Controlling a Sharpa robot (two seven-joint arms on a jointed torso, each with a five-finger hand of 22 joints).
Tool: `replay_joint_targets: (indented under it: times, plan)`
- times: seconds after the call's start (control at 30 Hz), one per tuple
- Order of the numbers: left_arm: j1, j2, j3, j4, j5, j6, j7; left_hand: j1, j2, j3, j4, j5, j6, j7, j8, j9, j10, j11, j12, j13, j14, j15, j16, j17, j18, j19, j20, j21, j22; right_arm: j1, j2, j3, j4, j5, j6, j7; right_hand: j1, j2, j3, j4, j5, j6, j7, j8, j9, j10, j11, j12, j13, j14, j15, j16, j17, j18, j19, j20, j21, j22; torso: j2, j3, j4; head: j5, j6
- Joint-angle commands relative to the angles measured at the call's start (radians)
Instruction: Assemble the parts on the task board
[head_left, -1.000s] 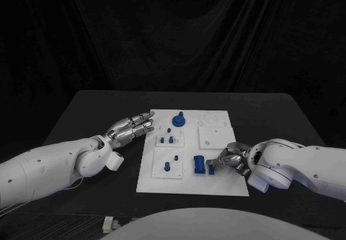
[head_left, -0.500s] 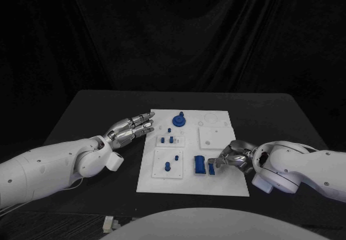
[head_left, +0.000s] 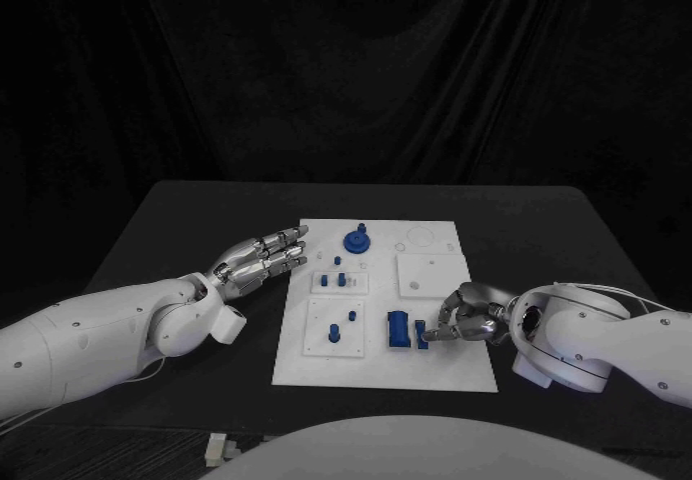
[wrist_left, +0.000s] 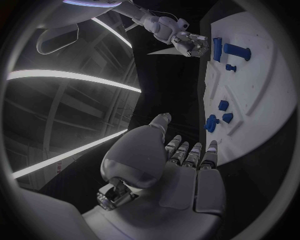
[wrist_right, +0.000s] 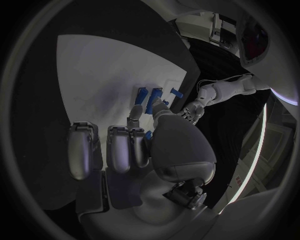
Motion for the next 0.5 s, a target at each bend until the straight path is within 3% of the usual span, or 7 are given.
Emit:
replay_joint_targets:
  times: [0.03, 0.5]
  plan:
    - [-0.002, 0.0, 0.001, 0.003, 0.002, 0.012, 0.01, 0.006, 0.002, 0.005, -0.001, 0.004, 0.0, -0.001, 0.004, 0.001, 0.002, 0.004, 0.003, 0.001, -0.001, 0.008, -0.002, -0.001, 0.007, 0.0, 0.005, 0.005, 0.001, -0.006, 0.0, 0.0, 0.001, -0.066, 0.05, -0.018, 0.009, 0.001, -0.009, 0.002, -0.006, -0.005, -0.005, 0.015, 0.017, 0.105, -0.007, 0.003, 0.263, 0.08, -0.007, -0.001, 0.12, 0.005, 0.056, -0.008, 0.005, 0.226, 0.001, -0.0011, 0.0003, 0.0, 0.0]
    - [-0.003, 0.0, 0.001, 0.004, 0.002, 0.012, 0.011, 0.006, 0.002, 0.005, -0.001, 0.004, 0.001, 0.0, 0.005, 0.001, 0.002, 0.004, 0.003, 0.001, 0.0, 0.008, -0.002, -0.001, 0.006, 0.0, 0.005, 0.006, 0.002, -0.021, 0.01, 0.0, -0.009, -0.075, 0.065, -0.028, 0.008, 0.003, -0.015, 0.005, -0.014, 0.002, -0.008, 0.039, 0.039, 0.105, -0.01, 0.003, 0.263, 0.08, -0.009, -0.001, 0.121, 0.004, 0.056, -0.01, 0.007, 0.226, 0.0, -0.0003, 0.0009, 0.002, 0.0]
